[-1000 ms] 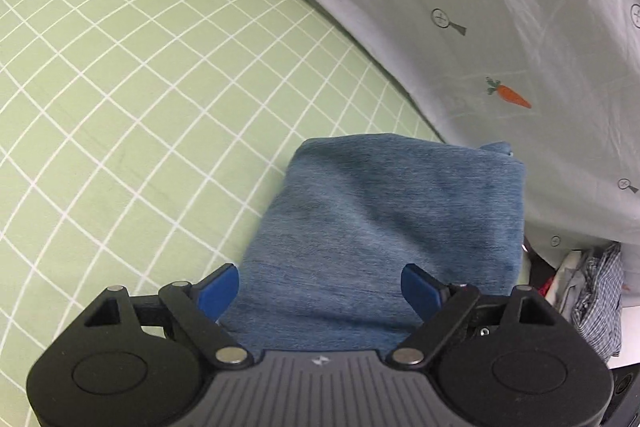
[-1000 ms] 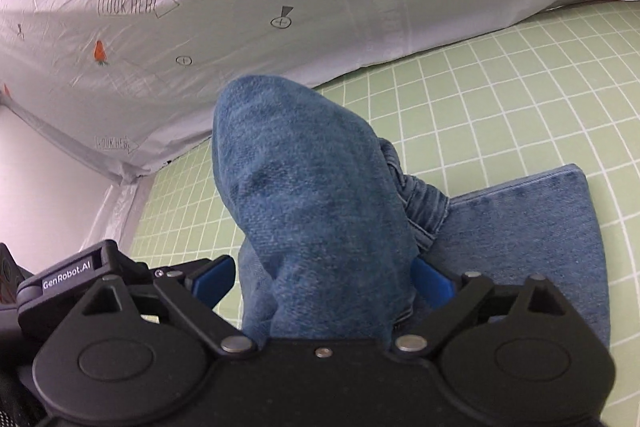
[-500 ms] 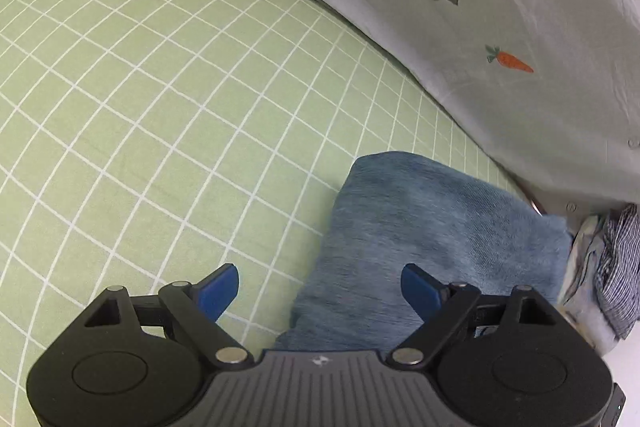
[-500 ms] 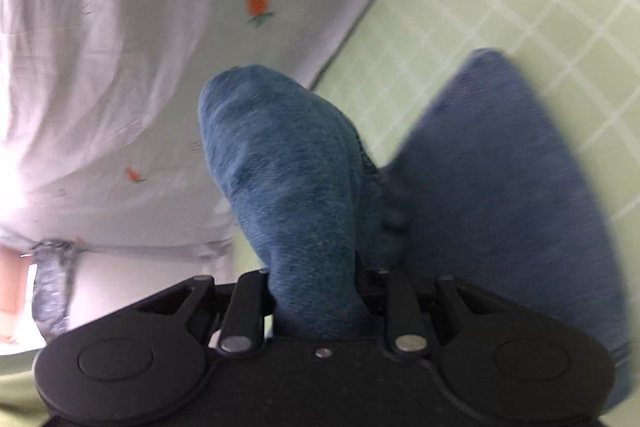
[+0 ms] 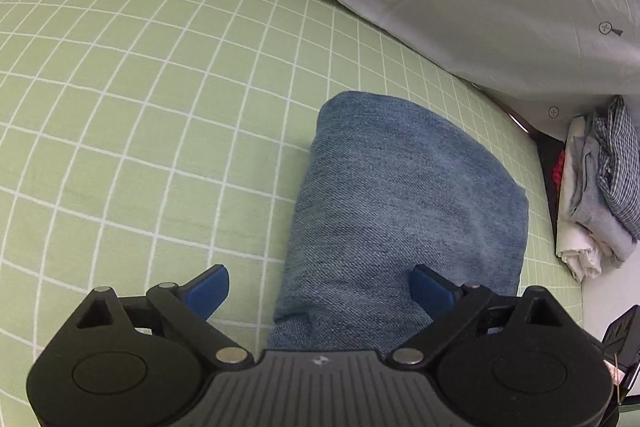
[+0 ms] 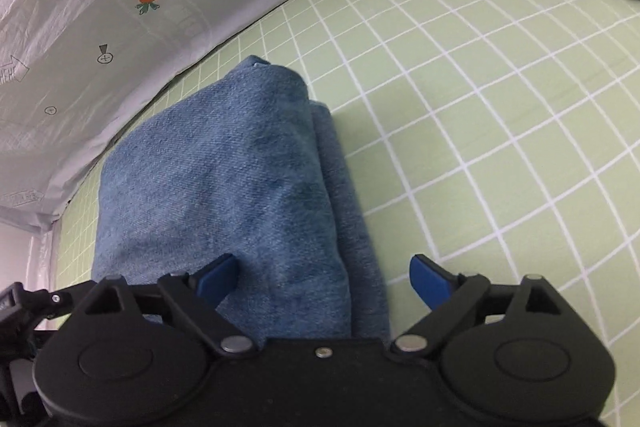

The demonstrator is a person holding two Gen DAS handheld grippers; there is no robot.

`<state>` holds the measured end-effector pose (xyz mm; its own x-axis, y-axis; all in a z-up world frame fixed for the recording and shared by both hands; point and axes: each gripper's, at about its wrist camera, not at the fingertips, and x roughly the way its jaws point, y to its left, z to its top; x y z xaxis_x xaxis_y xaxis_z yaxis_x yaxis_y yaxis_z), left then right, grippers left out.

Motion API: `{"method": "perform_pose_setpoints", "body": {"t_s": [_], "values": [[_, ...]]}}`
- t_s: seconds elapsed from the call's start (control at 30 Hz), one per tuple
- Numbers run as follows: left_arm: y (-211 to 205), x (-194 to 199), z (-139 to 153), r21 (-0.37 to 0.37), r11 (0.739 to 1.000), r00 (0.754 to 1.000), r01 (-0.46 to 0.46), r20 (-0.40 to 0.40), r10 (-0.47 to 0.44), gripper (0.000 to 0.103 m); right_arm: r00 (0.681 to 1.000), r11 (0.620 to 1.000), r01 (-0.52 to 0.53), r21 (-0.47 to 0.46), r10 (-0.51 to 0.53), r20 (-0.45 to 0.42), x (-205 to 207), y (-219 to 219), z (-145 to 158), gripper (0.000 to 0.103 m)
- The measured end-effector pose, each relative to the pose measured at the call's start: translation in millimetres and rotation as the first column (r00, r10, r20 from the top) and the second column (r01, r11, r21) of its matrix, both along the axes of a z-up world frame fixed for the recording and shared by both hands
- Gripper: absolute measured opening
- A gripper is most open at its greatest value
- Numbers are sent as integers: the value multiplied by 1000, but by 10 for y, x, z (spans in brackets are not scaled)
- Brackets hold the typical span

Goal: Fold clothes
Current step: 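Grasp the folded jeans with both tools and carry them to the clothes stack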

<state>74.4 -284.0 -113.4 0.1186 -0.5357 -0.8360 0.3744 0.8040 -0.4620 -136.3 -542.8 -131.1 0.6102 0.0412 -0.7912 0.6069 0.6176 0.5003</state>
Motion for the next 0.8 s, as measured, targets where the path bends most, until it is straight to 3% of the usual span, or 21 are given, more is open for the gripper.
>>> {"method": "perform_pose_setpoints", "body": {"t_s": [0.13,0.17,0.27,0.3,0.37,0.43,0.5,0.67,0.8], "values": [[-32,-6,-44,-45,999,999,-1,-42,-1,97,999,999,21,47,-23,39,110,5,-76,98],[-31,-17,-30,-60,998,999,5,-45,-8,94,999,999,14,47,-16,42,135,25,-75,94],[-28,-49,11,-105,994,998,23,-53,-29,69,997,998,-10,54,6,76,122,100,-19,56],[-27,-60,25,-120,992,998,29,-55,-36,56,996,998,-9,57,4,91,96,126,22,44],[-25,-82,52,-150,988,997,40,-60,-50,43,992,998,13,65,-21,122,16,172,122,33],[-17,-109,91,-180,982,996,53,-62,-65,30,987,997,35,75,-47,152,-63,217,222,30],[20,-178,214,-208,975,995,77,-41,-87,26,984,997,63,47,-70,165,-167,320,373,30],[46,-449,547,-274,948,986,162,2,-168,25,960,983,182,20,-182,210,-592,529,732,30],[-176,-727,779,-326,906,961,271,29,-277,25,931,959,281,-38,-263,252,-1088,623,1025,30]]}}
